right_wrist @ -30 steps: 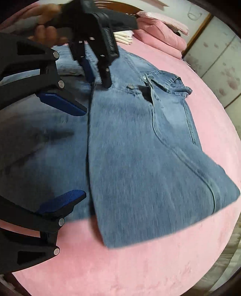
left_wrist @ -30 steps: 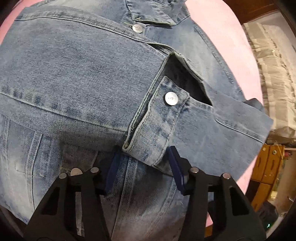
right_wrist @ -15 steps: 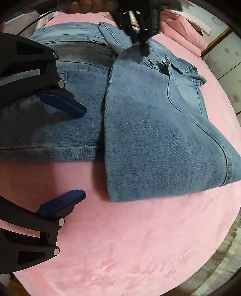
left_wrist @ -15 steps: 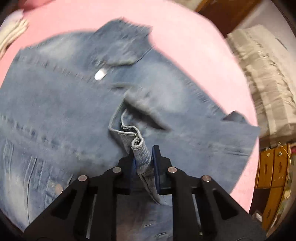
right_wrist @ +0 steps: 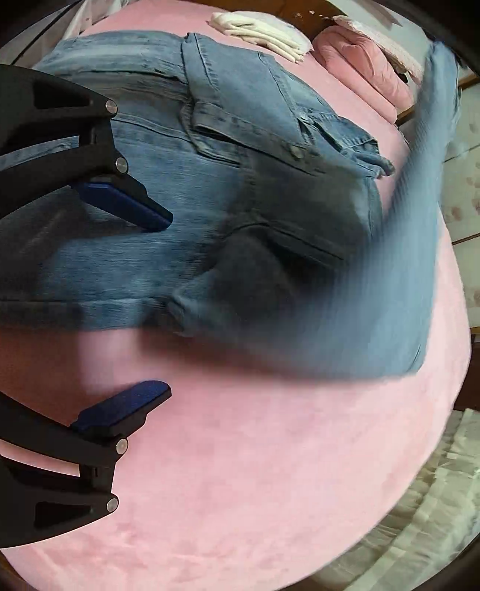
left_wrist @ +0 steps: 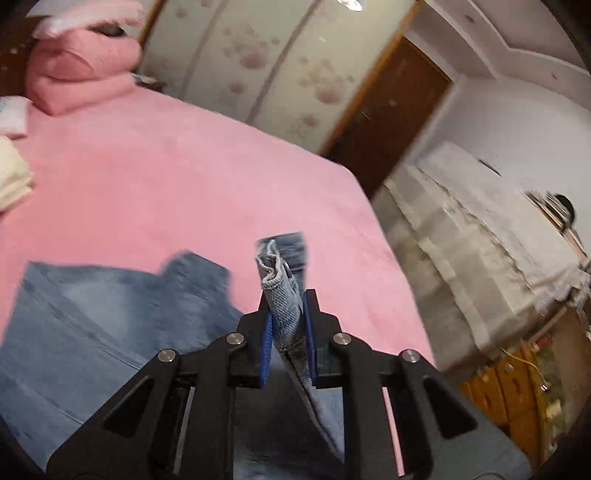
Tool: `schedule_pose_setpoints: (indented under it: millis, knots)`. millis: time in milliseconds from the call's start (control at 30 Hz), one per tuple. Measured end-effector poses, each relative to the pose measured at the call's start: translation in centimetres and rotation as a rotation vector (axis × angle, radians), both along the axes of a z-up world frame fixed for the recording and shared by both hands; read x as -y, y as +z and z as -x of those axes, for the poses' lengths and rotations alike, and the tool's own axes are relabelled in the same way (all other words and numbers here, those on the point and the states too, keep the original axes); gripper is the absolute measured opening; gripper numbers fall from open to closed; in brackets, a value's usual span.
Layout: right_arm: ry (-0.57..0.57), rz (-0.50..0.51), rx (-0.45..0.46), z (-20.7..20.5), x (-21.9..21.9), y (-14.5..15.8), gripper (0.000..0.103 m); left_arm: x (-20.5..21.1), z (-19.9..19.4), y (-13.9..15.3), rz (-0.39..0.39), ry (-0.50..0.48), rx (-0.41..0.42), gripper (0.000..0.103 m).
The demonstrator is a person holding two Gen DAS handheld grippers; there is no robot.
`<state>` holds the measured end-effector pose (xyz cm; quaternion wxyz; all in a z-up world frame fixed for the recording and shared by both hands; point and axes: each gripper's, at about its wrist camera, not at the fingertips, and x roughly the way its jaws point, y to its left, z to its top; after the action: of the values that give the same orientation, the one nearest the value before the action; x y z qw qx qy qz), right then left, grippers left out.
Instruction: Fold large clothes
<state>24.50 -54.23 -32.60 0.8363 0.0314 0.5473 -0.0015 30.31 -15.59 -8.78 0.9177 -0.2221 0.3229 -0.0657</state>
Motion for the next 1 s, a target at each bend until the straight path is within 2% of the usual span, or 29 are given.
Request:
schedule_pose_setpoints:
  millis: [100,167,267,333,433,500,567,667,733,800,900,967,1000]
  knots:
    - [-0.006,0.03,0.035,-0.8,0.5,0.5,0.085,-2.6,0.6,-1.7,-0.06,0.076,-0.043,0.012]
    - [-0.012,0.032,0.032,-1.1,0.9,0.5,0.085,-4.5,1.3,-4.3,-0.107,0.134,-0.123,0.012]
    - [-0.016,0.036,0.017,-1.4,1.5,0.0,0.085,-7.5,2.8,-9.8,-0.136,0.201,-0.253,0.012]
    - [-0.016,0.053,0.013,-1.5,1.4,-0.2,0.085,-8.9,3.7,-14.4,-0.155,0.247,-0.373,0.012]
    - [-0.03,0.067,0.016,-1.2,1.8,-0.2,0.085,-10.6,5.0,-18.8,-0.123,0.283,-0.482,0.012]
    - [-0.068,0.058,0.013,-0.6,2.3,-0.4,0.085,-11.2,6.2,-20.7,-0.065,0.309,-0.506,0.012]
    - [-0.118,0.03,0.009,0.1,3.4,-0.5,0.085,-11.4,6.5,-21.9,-0.048,0.319,-0.527,0.012]
    - [-0.167,-0.005,-0.005,0.6,3.4,-0.8,0.085,-12.0,6.0,-22.5,-0.059,0.308,-0.515,0.012]
    - [-0.171,-0.041,-0.002,0.8,3.4,-0.5,0.072,-11.9,6.1,-21.8,-0.065,0.293,-0.485,0.012]
    - [-0.153,-0.08,-0.013,1.1,3.1,-0.2,0.055,-12.4,6.0,-19.8,-0.074,0.281,-0.434,0.012]
    - [-0.121,-0.079,-0.035,1.8,2.8,0.2,0.043,-12.0,5.5,-17.7,-0.105,0.257,-0.369,0.012]
    - [-0.122,-0.068,-0.059,2.3,2.7,0.4,0.041,-11.9,5.9,-16.7,-0.131,0.232,-0.338,0.012]
    - [-0.129,-0.074,-0.064,2.3,2.3,0.6,0.041,-12.1,6.3,-16.4,-0.152,0.222,-0.347,0.012]
